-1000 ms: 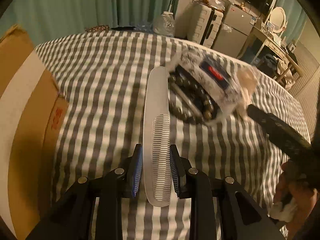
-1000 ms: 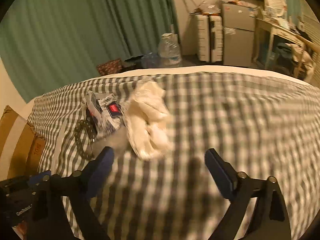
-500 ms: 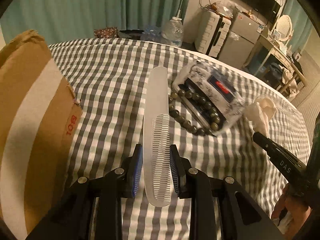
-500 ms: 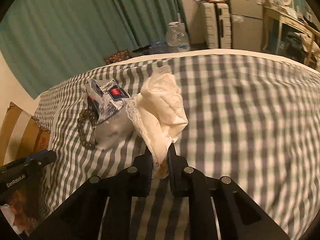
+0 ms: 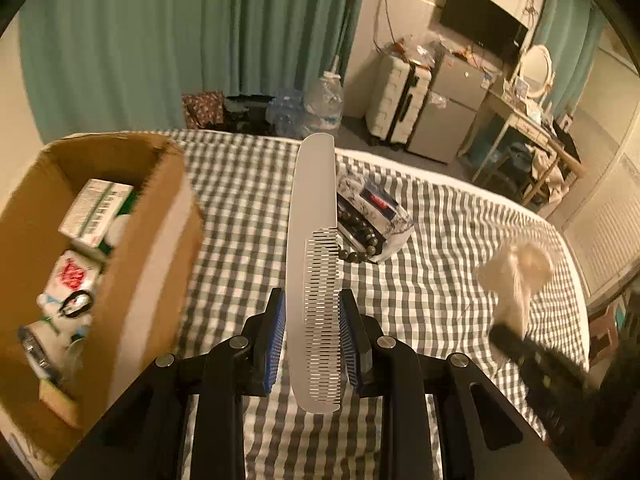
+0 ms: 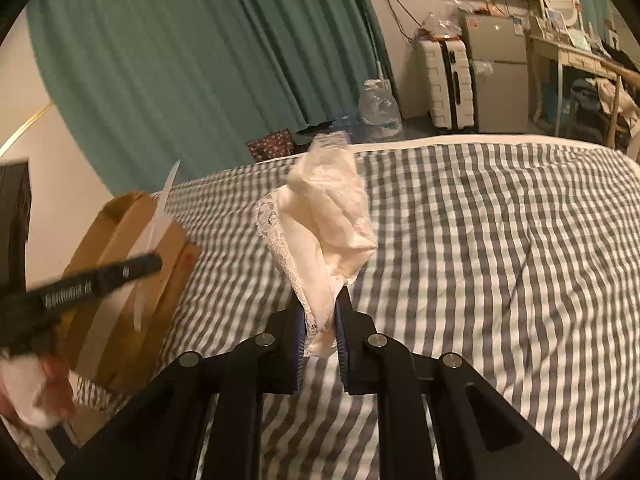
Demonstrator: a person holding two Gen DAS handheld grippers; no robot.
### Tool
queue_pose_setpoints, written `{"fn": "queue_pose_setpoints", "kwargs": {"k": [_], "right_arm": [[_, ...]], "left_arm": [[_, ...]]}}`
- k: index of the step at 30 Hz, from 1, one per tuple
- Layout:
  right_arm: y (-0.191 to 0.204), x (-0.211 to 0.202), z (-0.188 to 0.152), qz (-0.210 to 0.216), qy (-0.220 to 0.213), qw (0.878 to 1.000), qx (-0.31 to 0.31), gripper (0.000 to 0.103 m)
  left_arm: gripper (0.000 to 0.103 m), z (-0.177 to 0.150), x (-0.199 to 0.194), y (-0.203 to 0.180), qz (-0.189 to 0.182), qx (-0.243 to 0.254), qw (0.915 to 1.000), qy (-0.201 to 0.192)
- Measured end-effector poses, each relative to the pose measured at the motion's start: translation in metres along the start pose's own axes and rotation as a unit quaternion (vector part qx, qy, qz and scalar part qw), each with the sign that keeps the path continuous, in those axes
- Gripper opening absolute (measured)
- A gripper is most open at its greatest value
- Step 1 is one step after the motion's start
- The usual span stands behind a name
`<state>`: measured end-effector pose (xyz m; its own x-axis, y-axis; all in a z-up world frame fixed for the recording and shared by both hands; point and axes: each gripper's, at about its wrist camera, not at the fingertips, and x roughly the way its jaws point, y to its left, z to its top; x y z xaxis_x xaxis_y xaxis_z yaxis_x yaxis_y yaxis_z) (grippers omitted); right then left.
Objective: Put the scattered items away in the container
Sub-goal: 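Carry the comb and lace cloth over the cardboard box and release them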
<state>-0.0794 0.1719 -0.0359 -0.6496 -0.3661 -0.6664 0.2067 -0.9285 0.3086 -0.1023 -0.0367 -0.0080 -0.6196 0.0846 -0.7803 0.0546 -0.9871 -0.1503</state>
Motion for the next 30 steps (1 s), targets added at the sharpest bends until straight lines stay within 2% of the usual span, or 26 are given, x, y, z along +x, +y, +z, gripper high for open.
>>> {"fn": "queue_pose_setpoints", "kwargs": {"k": [5,8,12,15,21,24,26,28,30], "right_arm": [[0.038,-0.024,-0.003,0.008,-0.016,1.0,-0.02,0.013],[0.073,-0.039,0.0,-0.01,-0.031,0.998,-0.059,0.013],[0.115,-0.047,0.007,0.008,-0.041,0.995,-0.089,0.013],[0.156,-0.047,0.014,-0.003,-0.049,0.991,-0.128,0.013],[0.226,-0.03,0.018,0.029,-0.048,0.984,-0.169,0.013],[0.254,-0.013,0.017,0.042,-0.031,0.981,-0.189,0.013],[0.264,0.001,0.021,0.054,-0.021,0.98,-0.19,0.013],[0.273,0.021,0.024,0.064,-0.005,0.98,-0.189,0.013],[0.28,0.039,0.027,0.064,0.007,0.979,-0.193,0.013]], "left_arm": [[0.027,0.005,-0.037,0.011,-0.006,-0.006,0.9997,-0.024],[0.027,0.014,-0.061,0.023,-0.004,0.002,0.9989,-0.047],[0.027,0.026,-0.088,0.049,0.005,0.006,0.9972,-0.074],[0.027,0.028,-0.101,0.072,0.024,0.011,0.9958,-0.088],[0.027,0.029,-0.102,0.121,0.043,0.007,0.9955,-0.085],[0.027,0.027,-0.092,0.149,0.055,-0.004,0.9956,-0.076],[0.027,0.026,-0.083,0.168,0.054,-0.016,0.996,-0.069],[0.027,0.025,-0.072,0.186,0.035,-0.033,0.9974,-0.053],[0.027,0.023,-0.063,0.197,0.041,-0.038,0.9973,-0.048]]}}
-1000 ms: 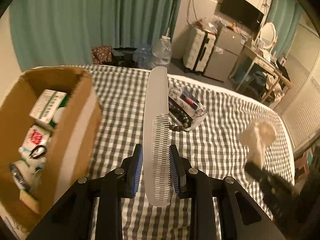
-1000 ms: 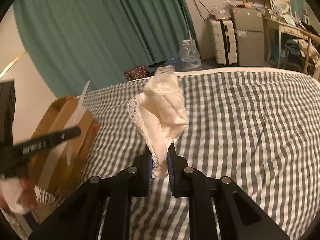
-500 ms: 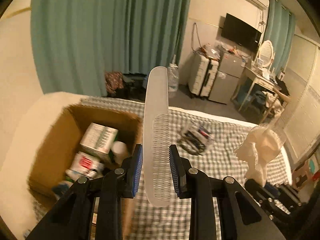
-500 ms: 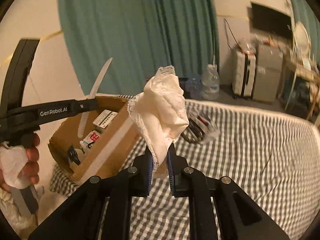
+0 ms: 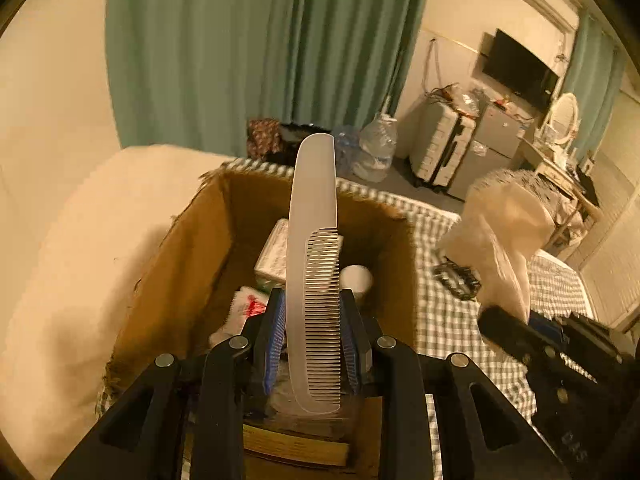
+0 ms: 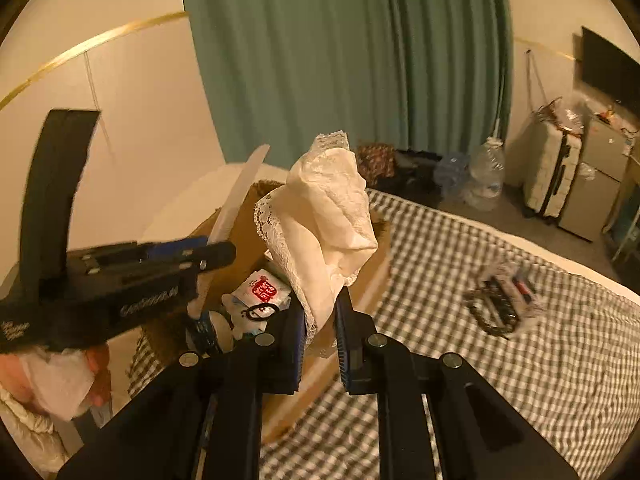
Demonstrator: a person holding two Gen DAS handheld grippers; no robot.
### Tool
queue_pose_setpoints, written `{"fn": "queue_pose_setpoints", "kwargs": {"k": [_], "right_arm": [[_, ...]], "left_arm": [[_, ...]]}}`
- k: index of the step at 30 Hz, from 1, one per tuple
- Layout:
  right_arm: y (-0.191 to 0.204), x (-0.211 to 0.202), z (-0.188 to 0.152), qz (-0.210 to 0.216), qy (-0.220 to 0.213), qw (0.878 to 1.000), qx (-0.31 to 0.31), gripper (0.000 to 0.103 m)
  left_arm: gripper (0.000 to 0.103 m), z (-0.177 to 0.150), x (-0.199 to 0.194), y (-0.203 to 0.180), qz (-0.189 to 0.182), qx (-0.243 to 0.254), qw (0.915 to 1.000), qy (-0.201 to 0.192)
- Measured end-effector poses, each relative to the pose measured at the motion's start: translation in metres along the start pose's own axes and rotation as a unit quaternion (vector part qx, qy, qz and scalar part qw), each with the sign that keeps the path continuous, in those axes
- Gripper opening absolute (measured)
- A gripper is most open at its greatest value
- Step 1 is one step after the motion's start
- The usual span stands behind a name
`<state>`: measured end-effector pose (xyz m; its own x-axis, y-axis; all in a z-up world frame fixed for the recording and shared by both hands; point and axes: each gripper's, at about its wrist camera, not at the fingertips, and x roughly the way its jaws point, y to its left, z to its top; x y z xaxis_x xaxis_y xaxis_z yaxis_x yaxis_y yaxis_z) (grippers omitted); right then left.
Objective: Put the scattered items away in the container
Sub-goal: 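Carry the comb and lace cloth over the cardboard box and release them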
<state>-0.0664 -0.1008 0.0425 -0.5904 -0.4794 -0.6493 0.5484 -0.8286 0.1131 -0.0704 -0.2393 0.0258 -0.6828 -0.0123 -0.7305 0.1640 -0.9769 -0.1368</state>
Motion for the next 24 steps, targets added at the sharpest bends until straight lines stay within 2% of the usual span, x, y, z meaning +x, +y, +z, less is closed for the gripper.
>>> {"fn": "queue_pose_setpoints", "kwargs": {"k": [7,9,10,11,12,13,14,21,24], "right_arm": [[0.008,0.064,0.005,0.033,0.039,0.999,0.008,0.014],[0.01,0.075,0.001,0.053,0.048,0.997,0.017,0.02],[0.005,0.083,0.002,0.065,0.051,0.996,0.021,0.03],[0.006,0.084,-0.001,0.071,0.047,0.996,0.023,0.059],[0.004,0.082,-0.002,0.054,0.04,0.997,0.025,0.072],[0.002,0.078,-0.003,0.037,0.032,0.999,0.024,0.078],[-0.002,0.072,-0.004,0.025,0.019,0.999,0.022,0.084],[-0.041,0.024,-0.008,-0.046,-0.034,0.997,0.044,0.084],[-0.052,-0.004,-0.01,-0.071,-0.057,0.995,0.05,0.084]], "left_arm": [[0.027,-0.01,0.035,0.027,0.013,-0.002,0.9995,0.03],[0.035,-0.013,0.041,0.033,0.022,-0.001,0.9989,0.042],[0.057,-0.014,0.043,0.033,0.024,0.003,0.9986,0.048],[0.077,-0.016,0.042,0.037,0.038,0.0,0.9982,0.047],[0.086,-0.017,0.038,0.041,0.048,-0.001,0.9981,0.039],[0.09,-0.018,0.034,0.045,0.051,-0.001,0.9983,0.03],[0.09,-0.019,0.03,0.046,0.054,0.003,0.9982,0.023],[0.092,-0.017,0.011,0.034,0.055,0.014,0.9983,0.013],[0.093,-0.017,-0.002,0.015,0.057,0.027,0.998,0.003]]}}
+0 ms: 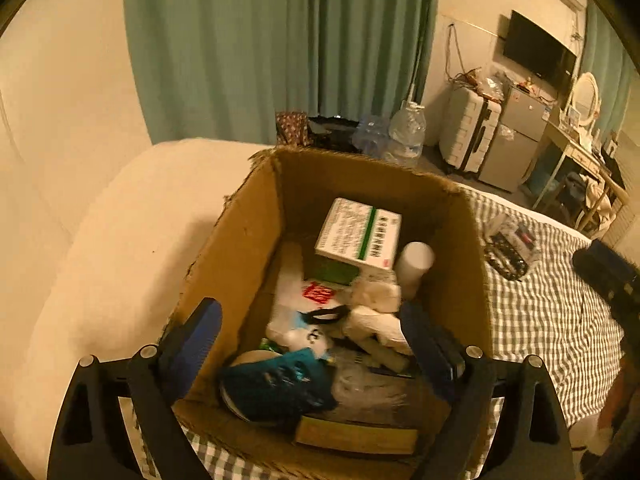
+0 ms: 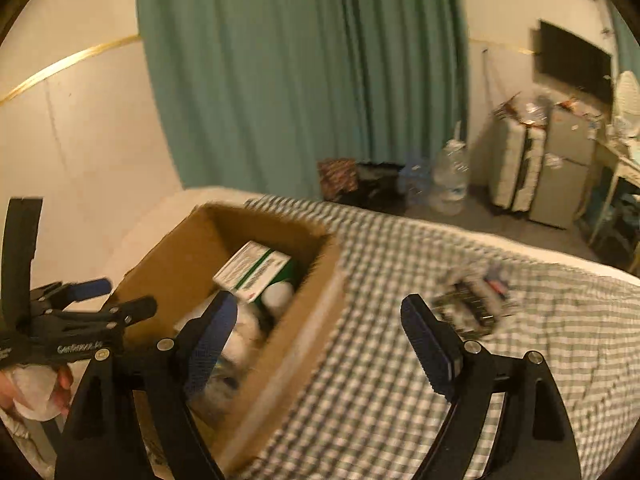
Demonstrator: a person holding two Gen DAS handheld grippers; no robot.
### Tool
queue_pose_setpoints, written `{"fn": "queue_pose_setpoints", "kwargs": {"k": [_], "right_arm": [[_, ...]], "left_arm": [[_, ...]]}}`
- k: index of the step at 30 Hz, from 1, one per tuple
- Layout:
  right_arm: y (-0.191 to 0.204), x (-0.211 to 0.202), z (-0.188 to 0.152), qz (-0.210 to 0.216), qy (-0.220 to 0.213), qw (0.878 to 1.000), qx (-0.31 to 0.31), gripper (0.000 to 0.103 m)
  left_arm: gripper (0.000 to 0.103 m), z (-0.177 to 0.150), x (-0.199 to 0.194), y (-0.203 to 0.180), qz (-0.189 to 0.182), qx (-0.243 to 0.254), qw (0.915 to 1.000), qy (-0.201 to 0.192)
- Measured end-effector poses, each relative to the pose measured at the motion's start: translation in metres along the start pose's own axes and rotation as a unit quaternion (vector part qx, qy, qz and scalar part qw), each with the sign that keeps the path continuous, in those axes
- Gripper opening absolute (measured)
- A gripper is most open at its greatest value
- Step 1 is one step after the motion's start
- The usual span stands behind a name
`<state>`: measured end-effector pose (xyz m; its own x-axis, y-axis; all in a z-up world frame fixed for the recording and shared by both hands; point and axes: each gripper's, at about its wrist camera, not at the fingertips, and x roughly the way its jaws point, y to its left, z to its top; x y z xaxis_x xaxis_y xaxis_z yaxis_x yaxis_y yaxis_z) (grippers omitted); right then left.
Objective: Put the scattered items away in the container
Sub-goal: 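Carry the comb and lace cloth over the cardboard box and release them, then move both tools toward the floral bag and bead bracelet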
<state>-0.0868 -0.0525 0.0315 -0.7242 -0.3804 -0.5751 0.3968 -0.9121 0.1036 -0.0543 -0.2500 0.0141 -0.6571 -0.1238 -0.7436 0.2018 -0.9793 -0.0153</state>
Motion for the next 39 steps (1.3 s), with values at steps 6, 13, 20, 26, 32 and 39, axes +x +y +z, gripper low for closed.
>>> {"fn": "queue_pose_setpoints", "kwargs": {"k": [6,13,20,26,32,39], "right_arm": [[-0.031,-0.062,0.001,-0.048,-0.056,0.997,0.008,0.09],[-0.074,-0.117,-0.016,-0.092,-0.102,0.99,0.028,0.099],[-0.128,-0.138,-0.038,-0.122,-0.111,0.985,0.054,0.103],[-0.177,-0.136,-0.053,-0.152,-0.099,0.98,0.085,0.103],[-0.214,-0.111,-0.074,-0.162,-0.072,0.977,0.119,0.103],[-0.259,-0.081,-0.09,-0.171,-0.046,0.967,0.184,0.103]], "left_arm": [[0.096,-0.008,-0.031,-0.035,-0.001,0.007,0.9999,-0.012],[0.102,-0.019,-0.052,-0.087,-0.017,0.005,0.9995,-0.026],[0.102,-0.029,-0.047,-0.152,-0.024,0.006,0.9994,-0.026],[0.102,-0.035,-0.02,-0.201,-0.017,0.029,0.9994,0.004],[0.102,-0.036,0.013,-0.24,-0.019,0.031,0.9988,0.032],[0.102,-0.026,0.064,-0.26,-0.01,-0.021,0.9984,0.052]]}}
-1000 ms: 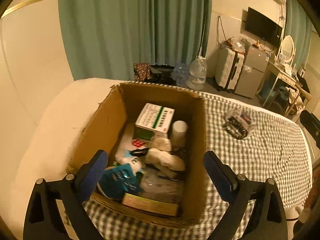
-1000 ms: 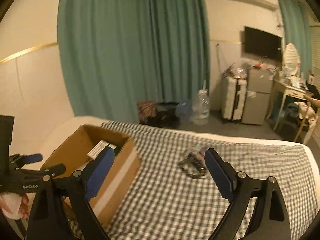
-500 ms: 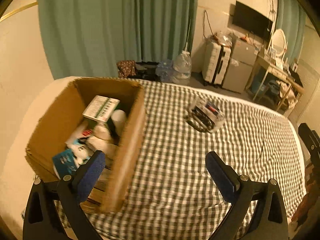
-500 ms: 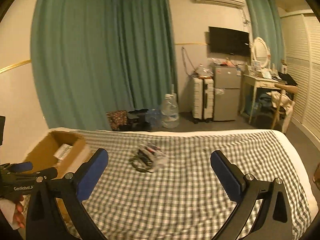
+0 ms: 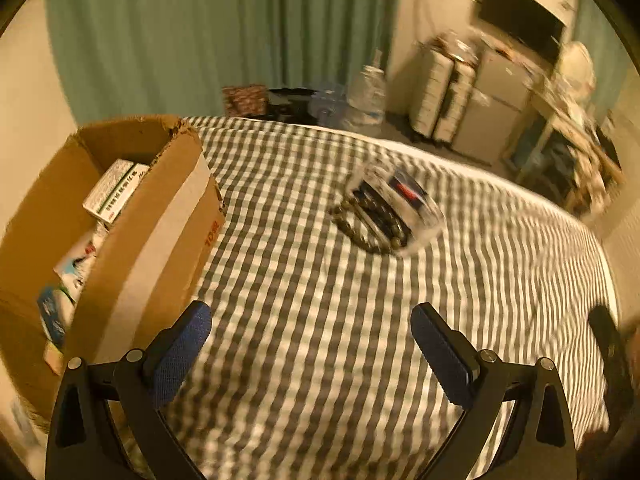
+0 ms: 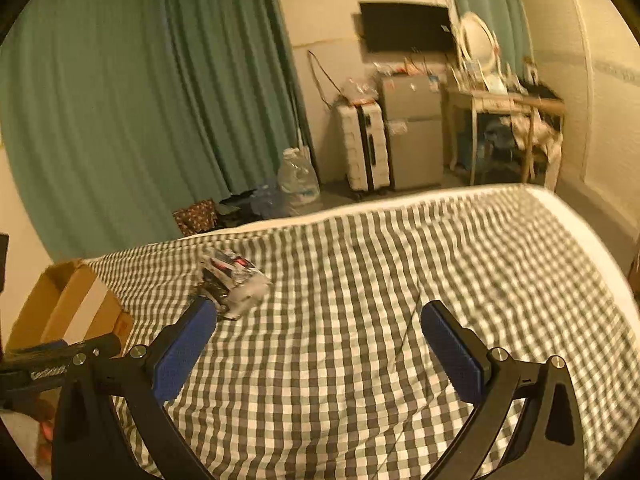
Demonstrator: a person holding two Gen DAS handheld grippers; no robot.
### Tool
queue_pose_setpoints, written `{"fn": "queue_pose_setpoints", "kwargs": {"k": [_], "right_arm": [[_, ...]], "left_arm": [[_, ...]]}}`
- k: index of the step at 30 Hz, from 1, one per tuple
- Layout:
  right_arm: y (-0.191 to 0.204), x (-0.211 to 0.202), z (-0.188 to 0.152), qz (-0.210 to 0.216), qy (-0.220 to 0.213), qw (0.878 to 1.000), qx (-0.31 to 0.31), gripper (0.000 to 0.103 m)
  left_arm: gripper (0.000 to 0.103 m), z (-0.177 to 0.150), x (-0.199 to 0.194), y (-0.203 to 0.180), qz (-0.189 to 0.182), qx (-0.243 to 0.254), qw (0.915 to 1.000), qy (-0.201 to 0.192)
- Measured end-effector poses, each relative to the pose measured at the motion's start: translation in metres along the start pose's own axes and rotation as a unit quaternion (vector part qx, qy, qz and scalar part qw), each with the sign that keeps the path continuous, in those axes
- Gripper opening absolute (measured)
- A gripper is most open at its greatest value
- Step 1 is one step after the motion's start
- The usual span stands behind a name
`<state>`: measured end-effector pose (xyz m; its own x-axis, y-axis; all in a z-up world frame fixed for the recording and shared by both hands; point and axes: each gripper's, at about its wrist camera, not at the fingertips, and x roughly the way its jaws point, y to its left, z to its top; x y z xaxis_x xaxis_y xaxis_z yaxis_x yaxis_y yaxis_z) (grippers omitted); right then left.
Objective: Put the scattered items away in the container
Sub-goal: 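Move both tools toward the floral bag and bead bracelet, then grasp the bead bracelet with the left tool while the right grasps the floral bag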
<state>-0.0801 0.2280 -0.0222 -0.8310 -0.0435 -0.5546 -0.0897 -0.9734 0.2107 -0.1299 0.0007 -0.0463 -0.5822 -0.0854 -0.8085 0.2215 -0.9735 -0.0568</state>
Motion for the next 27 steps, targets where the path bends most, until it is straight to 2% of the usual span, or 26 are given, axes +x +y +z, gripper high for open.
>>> {"fn": "queue_pose_setpoints", "kwargs": {"k": [4,12,13,14,16,18,22,27], "right_arm": [[-0.017,0.02,-0.002,-0.003,0.01,0.999,0.035,0.103],[-0.028,0.069,0.002,0.004,0.037,0.998,0.053,0.103],[-0.026,0.074,0.001,0.004,0.04,0.998,0.051,0.103],[-0.025,0.081,0.0,0.003,0.045,0.998,0.048,0.103],[-0.022,0.093,-0.003,0.004,0.054,0.998,0.036,0.103],[-0.013,0.104,-0.003,0.012,0.057,0.998,0.016,0.103],[0.007,0.118,0.002,0.037,0.052,0.998,-0.016,0.103],[0.038,0.146,0.001,0.051,0.052,0.994,-0.081,0.102]], "left_arm": [[0.102,0.016,0.04,-0.01,0.0,-0.033,0.9985,0.042],[0.101,0.046,0.119,-0.027,0.029,-0.045,0.9969,0.058],[0.09,0.048,0.131,-0.025,0.033,-0.048,0.9964,0.062],[0.072,0.049,0.14,-0.023,0.042,-0.048,0.9958,0.066],[0.053,0.051,0.164,-0.02,0.045,-0.042,0.9936,0.095],[0.051,0.053,0.176,-0.016,0.023,-0.05,0.9936,0.099],[0.051,0.06,0.178,-0.02,-0.01,-0.018,0.9979,0.061],[0.051,0.064,0.177,-0.014,-0.044,-0.021,0.9964,0.07]]}}
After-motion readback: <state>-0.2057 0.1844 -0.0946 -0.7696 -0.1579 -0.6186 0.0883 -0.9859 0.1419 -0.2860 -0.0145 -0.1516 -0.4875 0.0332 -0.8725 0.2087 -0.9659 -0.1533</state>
